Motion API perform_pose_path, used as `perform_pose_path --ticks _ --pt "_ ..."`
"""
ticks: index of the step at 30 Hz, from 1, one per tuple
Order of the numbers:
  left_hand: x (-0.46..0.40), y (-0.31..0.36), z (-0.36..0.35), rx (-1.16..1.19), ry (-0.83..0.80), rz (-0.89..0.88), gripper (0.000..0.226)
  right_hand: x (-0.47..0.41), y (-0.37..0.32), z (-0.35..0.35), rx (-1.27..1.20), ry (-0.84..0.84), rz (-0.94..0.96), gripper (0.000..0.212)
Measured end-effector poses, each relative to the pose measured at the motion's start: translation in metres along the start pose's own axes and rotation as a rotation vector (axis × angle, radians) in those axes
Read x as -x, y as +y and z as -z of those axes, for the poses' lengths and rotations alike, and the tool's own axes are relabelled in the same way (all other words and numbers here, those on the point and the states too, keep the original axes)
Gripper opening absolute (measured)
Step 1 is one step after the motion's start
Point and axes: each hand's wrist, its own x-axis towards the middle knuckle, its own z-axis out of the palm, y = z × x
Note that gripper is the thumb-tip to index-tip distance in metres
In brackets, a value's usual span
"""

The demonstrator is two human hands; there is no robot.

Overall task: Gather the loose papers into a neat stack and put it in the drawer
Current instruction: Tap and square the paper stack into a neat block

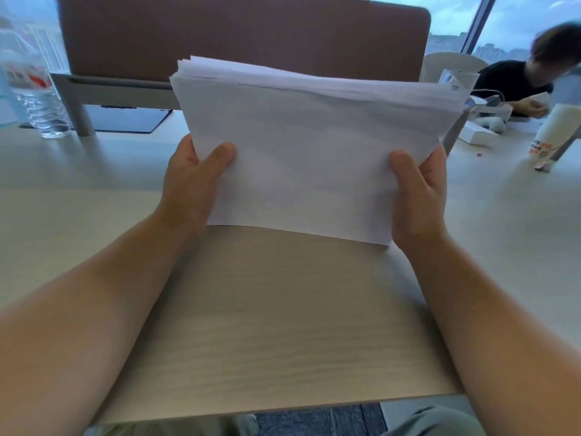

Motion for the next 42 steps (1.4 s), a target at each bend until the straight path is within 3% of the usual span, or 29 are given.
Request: perform_pose_path --ticks 10,19,24,30,37,42 --pt "0.001 0.005 -0.003 0.047 0.027 -0.056 0.015 0.001 -0.007 -0.003 0.084 0.041 0.056 0.025" --pt "0.0 0.011 0.001 0.148 0.064 0.008 0.013 -0.001 -0.003 0.001 -0.024 -0.003 0.0 0.016" --pt "0.002 0.007 -0.001 -0.039 0.063 -0.054 0.028 0.002 0.001 -0.002 -0.052 -0.017 -0.045 0.025" --pt "0.003 0.005 -0.001 -0.118 0.085 -0.134 0.027 0.003 0.0 -0.003 0.206 0.006 0.023 0.028" --pt "-0.001 0.014 -0.002 0.058 0.09 -0.078 0.016 0.002 -0.003 -0.003 0.123 -0.036 0.117 0.026" --pt "-0.001 0.014 0.0 0.136 0.077 -0.006 0.015 -0.003 -0.001 0.0 0.011 0.005 -0.015 0.019"
